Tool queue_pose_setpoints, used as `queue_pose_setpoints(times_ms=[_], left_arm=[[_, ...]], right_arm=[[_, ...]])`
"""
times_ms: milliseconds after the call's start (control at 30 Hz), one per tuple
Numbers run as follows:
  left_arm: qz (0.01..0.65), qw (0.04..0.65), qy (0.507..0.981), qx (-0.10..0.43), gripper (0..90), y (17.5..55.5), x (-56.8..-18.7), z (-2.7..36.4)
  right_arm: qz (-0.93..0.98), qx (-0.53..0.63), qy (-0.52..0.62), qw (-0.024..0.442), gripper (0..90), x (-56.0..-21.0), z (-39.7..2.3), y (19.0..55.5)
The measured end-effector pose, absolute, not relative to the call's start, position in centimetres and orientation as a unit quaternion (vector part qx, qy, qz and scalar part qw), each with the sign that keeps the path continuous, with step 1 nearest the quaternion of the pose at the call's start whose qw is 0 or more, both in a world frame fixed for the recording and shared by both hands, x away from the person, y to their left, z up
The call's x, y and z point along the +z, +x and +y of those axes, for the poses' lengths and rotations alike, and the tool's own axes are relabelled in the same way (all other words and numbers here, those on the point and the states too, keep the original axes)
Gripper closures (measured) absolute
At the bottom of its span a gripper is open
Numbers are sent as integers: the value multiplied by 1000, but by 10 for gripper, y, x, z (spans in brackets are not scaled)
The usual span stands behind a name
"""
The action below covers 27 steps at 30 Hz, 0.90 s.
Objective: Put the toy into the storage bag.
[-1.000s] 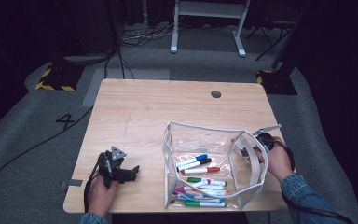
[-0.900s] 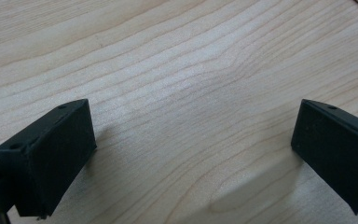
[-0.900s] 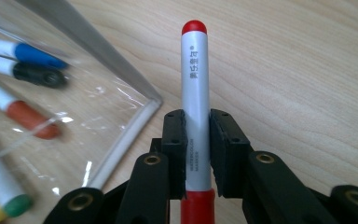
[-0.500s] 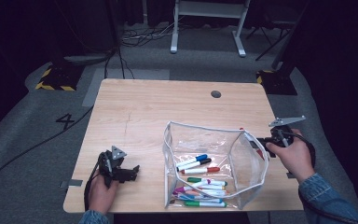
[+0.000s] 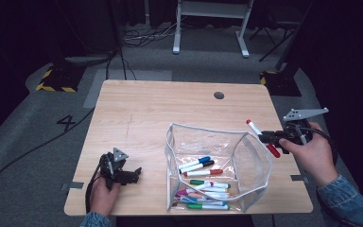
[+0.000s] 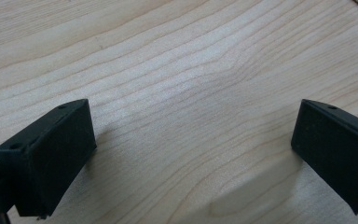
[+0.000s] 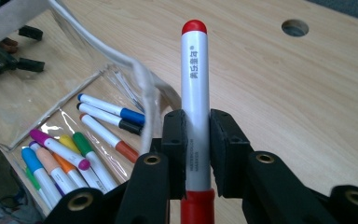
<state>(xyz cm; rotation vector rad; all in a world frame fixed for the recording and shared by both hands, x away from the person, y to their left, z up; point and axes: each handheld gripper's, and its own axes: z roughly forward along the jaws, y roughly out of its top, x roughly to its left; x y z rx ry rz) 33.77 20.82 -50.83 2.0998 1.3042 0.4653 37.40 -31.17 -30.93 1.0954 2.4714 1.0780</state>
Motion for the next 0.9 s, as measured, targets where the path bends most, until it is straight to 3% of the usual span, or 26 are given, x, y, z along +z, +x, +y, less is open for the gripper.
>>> queue_pose_setpoints(times_ms=[300,900], left_arm=[[493,308,794,176,0,338,-508,208],[493,308,794,176,0,338,-508,208]], right_arm=[[856,376,334,122,770,-282,-295,359],[901,369,220,68,770,-271,-227,328]])
